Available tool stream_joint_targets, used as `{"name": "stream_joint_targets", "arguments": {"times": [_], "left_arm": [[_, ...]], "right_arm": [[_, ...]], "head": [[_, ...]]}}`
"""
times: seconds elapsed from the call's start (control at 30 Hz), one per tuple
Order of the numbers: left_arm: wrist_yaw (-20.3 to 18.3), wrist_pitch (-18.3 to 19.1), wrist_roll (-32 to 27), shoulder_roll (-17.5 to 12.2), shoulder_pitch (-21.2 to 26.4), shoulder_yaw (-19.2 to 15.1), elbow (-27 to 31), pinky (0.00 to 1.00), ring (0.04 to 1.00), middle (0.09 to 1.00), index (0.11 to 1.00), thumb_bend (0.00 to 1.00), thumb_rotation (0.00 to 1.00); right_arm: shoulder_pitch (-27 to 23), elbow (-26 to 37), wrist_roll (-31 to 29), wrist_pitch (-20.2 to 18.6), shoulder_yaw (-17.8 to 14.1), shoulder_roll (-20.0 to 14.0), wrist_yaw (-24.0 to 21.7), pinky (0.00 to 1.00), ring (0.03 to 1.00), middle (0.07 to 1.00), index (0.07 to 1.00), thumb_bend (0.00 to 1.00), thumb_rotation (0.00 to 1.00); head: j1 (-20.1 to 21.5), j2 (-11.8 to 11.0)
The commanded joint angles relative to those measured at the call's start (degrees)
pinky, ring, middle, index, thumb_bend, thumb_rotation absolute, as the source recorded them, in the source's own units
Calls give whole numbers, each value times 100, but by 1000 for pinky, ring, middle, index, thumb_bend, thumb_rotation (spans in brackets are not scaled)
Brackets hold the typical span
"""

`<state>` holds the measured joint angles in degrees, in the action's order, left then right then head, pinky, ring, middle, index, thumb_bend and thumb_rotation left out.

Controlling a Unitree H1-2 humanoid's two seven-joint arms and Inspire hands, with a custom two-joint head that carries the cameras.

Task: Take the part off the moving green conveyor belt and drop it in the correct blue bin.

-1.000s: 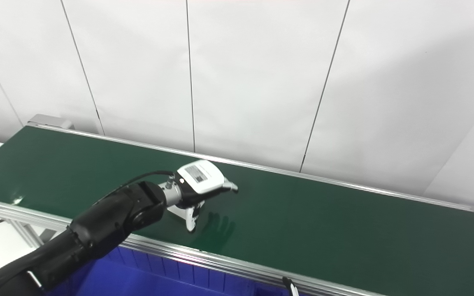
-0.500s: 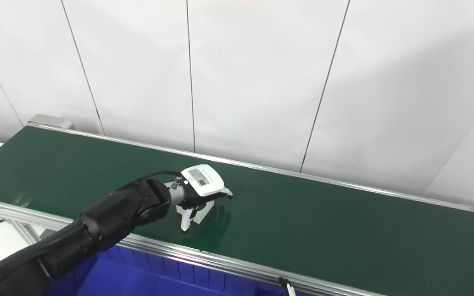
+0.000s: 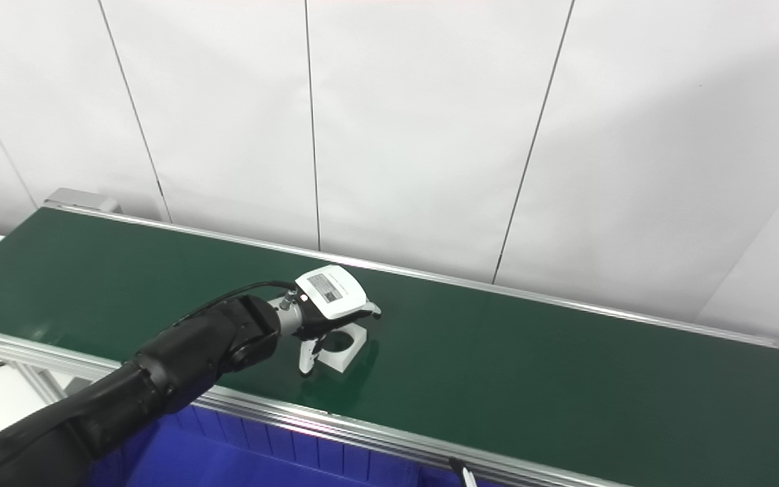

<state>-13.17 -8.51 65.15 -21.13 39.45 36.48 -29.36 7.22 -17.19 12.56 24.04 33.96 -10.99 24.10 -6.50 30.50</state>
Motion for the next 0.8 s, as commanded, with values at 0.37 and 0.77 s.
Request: {"name": "stream_joint_targets", "arguments": {"times": [0.37, 0.77], "left_arm": [[611, 432, 391, 350, 464, 369, -758, 637, 742, 800, 816, 942, 0], [614, 561, 214, 533, 665, 628, -1270, 149, 212, 475, 489, 534, 0]], "right_arm": [[-8, 344, -5, 289, 79, 15, 64, 976, 986, 981, 964, 832, 1000], [44, 459, -44, 288, 64, -31, 30, 934, 960, 961, 941, 820, 1000]], "head": [[147, 107], [135, 139]]}}
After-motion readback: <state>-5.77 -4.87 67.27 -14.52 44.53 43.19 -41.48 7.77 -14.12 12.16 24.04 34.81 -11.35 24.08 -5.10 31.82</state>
